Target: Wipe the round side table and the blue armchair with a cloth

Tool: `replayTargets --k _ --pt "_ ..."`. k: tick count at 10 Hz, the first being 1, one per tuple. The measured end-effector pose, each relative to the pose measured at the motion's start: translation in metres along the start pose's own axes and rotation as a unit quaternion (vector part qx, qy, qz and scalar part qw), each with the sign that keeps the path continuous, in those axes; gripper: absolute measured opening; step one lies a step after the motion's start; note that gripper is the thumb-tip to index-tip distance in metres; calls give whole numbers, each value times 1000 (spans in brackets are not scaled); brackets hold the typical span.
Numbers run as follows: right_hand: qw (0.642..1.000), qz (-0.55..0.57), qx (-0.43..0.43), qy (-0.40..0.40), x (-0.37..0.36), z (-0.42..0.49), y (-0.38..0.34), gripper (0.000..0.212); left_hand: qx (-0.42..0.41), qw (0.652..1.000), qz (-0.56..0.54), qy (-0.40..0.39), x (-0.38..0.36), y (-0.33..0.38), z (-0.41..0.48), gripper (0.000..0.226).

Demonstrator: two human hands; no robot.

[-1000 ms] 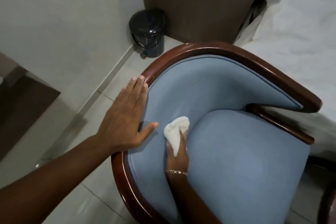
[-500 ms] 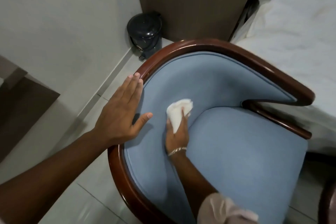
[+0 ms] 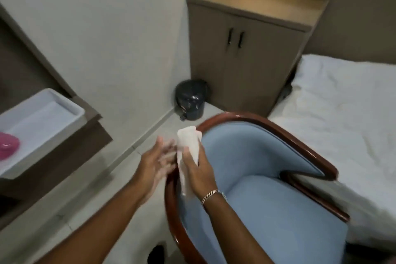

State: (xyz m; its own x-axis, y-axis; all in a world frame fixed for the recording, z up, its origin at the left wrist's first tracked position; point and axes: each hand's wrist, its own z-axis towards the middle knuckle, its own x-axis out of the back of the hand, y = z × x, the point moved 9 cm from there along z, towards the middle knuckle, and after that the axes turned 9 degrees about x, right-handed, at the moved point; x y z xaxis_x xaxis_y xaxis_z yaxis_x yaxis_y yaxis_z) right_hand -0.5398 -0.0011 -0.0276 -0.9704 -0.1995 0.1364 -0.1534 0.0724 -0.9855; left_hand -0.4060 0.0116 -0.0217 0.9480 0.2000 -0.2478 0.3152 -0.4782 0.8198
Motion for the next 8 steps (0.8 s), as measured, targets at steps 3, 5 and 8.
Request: replayTargets --k 3,5,8 --pt "994 -58 -15 -96 -198 145 -68 26 -68 963 -224 135 226 87 36 42" --pt "982 52 -63 -171 -345 224 -59 36 -72 920 -311 228 379 120 84 49" --pt "948 -245 164 -123 -432 258 -86 22 56 856 91 506 457 128 96 69"
